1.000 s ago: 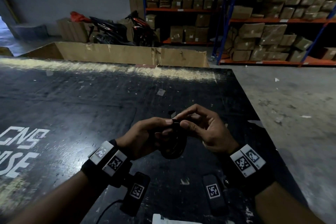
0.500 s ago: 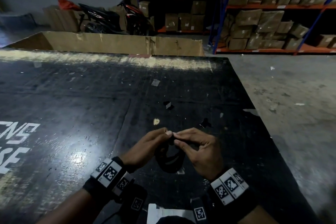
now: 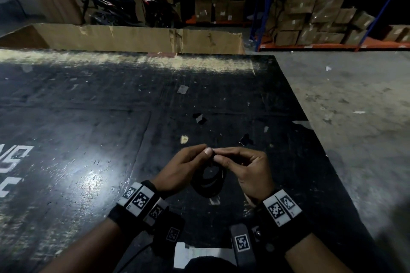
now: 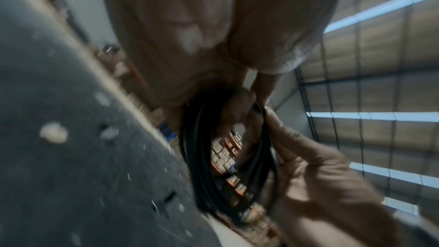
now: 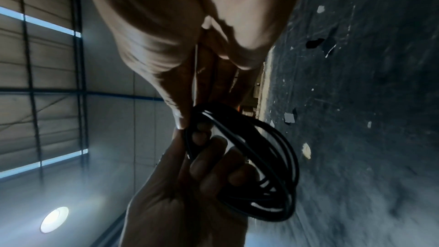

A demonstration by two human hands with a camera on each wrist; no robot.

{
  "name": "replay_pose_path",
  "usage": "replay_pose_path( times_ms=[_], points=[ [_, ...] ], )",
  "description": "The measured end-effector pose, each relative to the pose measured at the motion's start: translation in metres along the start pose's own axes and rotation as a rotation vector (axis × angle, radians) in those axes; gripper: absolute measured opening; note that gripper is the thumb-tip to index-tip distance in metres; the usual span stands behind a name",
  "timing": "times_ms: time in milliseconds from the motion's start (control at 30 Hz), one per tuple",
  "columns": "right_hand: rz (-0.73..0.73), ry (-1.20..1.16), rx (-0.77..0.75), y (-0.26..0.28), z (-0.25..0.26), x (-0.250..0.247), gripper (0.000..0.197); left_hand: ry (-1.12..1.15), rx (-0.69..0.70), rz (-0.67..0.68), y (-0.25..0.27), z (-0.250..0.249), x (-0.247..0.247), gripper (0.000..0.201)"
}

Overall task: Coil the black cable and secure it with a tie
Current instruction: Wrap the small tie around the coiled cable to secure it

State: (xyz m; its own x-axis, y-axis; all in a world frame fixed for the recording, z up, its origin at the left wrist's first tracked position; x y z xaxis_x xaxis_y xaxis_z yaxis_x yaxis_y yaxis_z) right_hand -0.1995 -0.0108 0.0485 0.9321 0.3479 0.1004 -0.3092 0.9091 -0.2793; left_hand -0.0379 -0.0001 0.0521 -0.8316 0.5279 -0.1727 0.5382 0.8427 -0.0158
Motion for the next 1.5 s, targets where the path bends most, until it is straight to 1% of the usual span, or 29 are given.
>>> replay_pose_path(
  times_ms=[67,133,200,267,300,367,400,433,500,533,600,667,733,800,867,933,1000,1100,1200,1233,1300,1366,1433,1500],
  points=[
    [0.027,0.078,0.023,-0.003,-0.002,-0.003,0.013,-0.110,-0.042,0.026,-0.004,0.005,-0.006,0.051],
    [0.049,0.144,0.061,-0.006,-0.006,-0.005,0.012,-0.125,-0.111,0.053,-0.009,0.012,-0.010,0.052],
    [0.073,0.151,0.120,-0.008,-0.010,-0.008,0.012,-0.064,-0.146,0.097,-0.013,0.019,-0.007,0.043],
    [0.116,0.123,0.174,-0.011,-0.012,-0.009,0.013,-0.024,-0.157,0.110,-0.015,0.025,-0.005,0.035],
    [0.146,0.106,0.191,-0.012,-0.013,-0.009,0.015,-0.009,-0.159,0.100,-0.015,0.027,-0.005,0.036],
    [0.161,0.100,0.222,-0.018,-0.019,-0.018,0.018,0.045,-0.148,0.056,-0.018,0.033,-0.008,0.044],
    [0.129,0.114,0.255,-0.024,-0.027,-0.031,0.016,0.100,-0.147,0.017,-0.020,0.037,-0.011,0.048],
    [0.073,0.150,0.302,-0.032,-0.039,-0.048,0.012,0.170,-0.143,-0.028,-0.022,0.040,-0.015,0.046],
    [-0.062,0.316,0.393,-0.051,-0.063,-0.089,0.007,0.296,-0.119,-0.106,-0.025,0.044,-0.022,0.034],
    [-0.116,0.443,0.428,-0.060,-0.073,-0.108,0.010,0.333,-0.117,-0.136,-0.027,0.046,-0.025,0.030],
    [-0.147,0.730,0.470,-0.079,-0.086,-0.135,0.013,0.368,-0.115,-0.170,-0.029,0.050,-0.029,0.032],
    [-0.084,0.931,0.503,-0.096,-0.097,-0.144,0.023,0.415,-0.117,-0.198,-0.031,0.054,-0.031,0.034],
    [0.033,1.050,0.562,-0.109,-0.111,-0.143,0.036,0.478,-0.110,-0.226,-0.035,0.056,-0.032,0.027],
    [0.138,1.149,0.618,-0.118,-0.124,-0.137,0.041,0.551,-0.101,-0.259,-0.038,0.058,-0.033,0.025],
    [0.180,1.193,0.629,-0.123,-0.131,-0.132,0.036,0.634,-0.080,-0.289,-0.040,0.057,-0.035,0.026],
    [0.146,1.212,0.612,-0.127,-0.131,-0.130,0.026,0.664,-0.070,-0.307,-0.041,0.053,-0.037,0.033],
    [0.097,1.212,0.612,-0.128,-0.131,-0.131,0.020,0.675,-0.072,-0.325,-0.041,0.049,-0.038,0.035],
    [0.042,1.153,0.659,-0.127,-0.132,-0.134,0.017,0.750,-0.052,-0.334,-0.043,0.046,-0.039,0.037],
    [-0.030,1.066,0.653,-0.125,-0.129,-0.137,0.019,0.779,-0.006,-0.331,-0.041,0.048,-0.044,0.025],
    [-0.063,1.034,0.634,-0.124,-0.128,-0.139,0.021,0.757,0.003,-0.336,-0.042,0.048,-0.045,0.021],
    [-0.129,0.945,0.595,-0.121,-0.121,-0.140,0.017,0.675,0.017,-0.357,-0.041,0.046,-0.047,0.016],
    [-0.163,0.778,0.536,-0.117,-0.108,-0.134,0.018,0.543,0.029,-0.384,-0.041,0.043,-0.050,0.023],
    [-0.180,0.540,0.456,-0.110,-0.085,-0.122,0.021,0.405,0.084,-0.387,-0.040,0.035,-0.051,0.033],
    [-0.221,0.289,0.379,-0.098,-0.057,-0.105,0.017,0.272,0.144,-0.422,-0.039,0.026,-0.053,0.034]
  ],
)
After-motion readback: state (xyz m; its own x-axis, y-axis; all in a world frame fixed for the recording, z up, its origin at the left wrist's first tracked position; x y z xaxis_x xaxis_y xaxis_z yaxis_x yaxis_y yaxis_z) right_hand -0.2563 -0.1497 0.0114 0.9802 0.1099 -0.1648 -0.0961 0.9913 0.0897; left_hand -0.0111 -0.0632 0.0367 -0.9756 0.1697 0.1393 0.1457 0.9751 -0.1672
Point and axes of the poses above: each hand's wrist, its own y-axis away from the middle knuckle, its own x-axis out of the palm, z = x × y, the point moved 6 cm from there along -y, towards the middle knuckle, and after that the axes turned 12 degrees about z, right-handed, at the moved point
